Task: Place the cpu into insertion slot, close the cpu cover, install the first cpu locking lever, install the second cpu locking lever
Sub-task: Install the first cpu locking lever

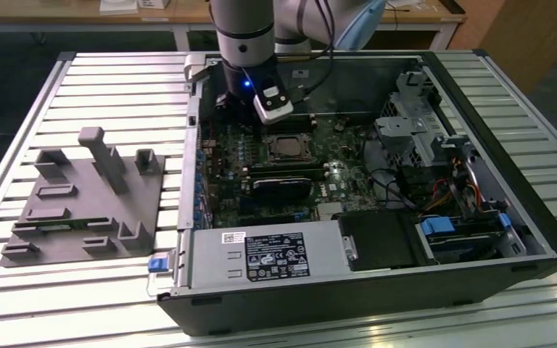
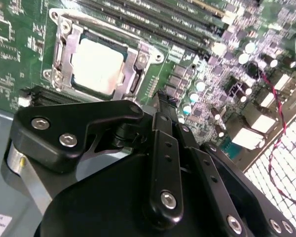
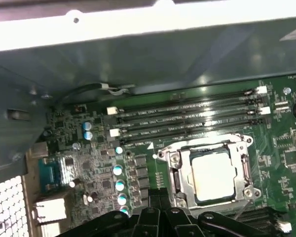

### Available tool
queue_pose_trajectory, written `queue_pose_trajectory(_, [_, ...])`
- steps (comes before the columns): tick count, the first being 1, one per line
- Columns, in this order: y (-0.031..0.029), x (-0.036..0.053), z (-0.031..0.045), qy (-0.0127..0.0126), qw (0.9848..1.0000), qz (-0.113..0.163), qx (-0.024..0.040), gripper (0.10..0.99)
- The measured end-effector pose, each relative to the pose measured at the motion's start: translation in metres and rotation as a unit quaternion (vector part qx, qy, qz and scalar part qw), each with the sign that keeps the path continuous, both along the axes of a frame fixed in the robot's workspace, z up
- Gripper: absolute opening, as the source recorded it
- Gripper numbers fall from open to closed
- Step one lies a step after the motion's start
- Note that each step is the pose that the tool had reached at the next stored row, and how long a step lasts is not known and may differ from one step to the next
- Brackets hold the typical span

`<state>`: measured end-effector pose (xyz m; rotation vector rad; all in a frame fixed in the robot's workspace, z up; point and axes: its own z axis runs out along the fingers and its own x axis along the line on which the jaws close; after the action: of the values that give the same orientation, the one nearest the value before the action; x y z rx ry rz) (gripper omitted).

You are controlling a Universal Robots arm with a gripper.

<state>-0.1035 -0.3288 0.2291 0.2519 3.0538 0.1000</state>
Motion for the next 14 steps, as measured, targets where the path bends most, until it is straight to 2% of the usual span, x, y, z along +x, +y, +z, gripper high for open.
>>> queue_pose_trajectory(3, [0.0000, -0.0018, 0.0000, 0.0000, 0.9999, 0.000, 0.0147, 0.106])
queue_pose_trajectory(6, [0.0000, -0.0020, 0.0000, 0.0000, 0.9994, 0.000, 0.0357, 0.106])
queue_pose_trajectory(7, [0.0000, -0.0019, 0.0000, 0.0000, 0.9992, 0.000, 0.0404, 0.106])
queue_pose_trajectory(9, [0.0000, -0.0020, 0.0001, 0.0000, 0.9991, 0.000, 0.0431, 0.106])
queue_pose_trajectory(14, [0.0000, -0.0025, 0.0037, -0.0001, 0.9990, 0.000, 0.0440, 0.106])
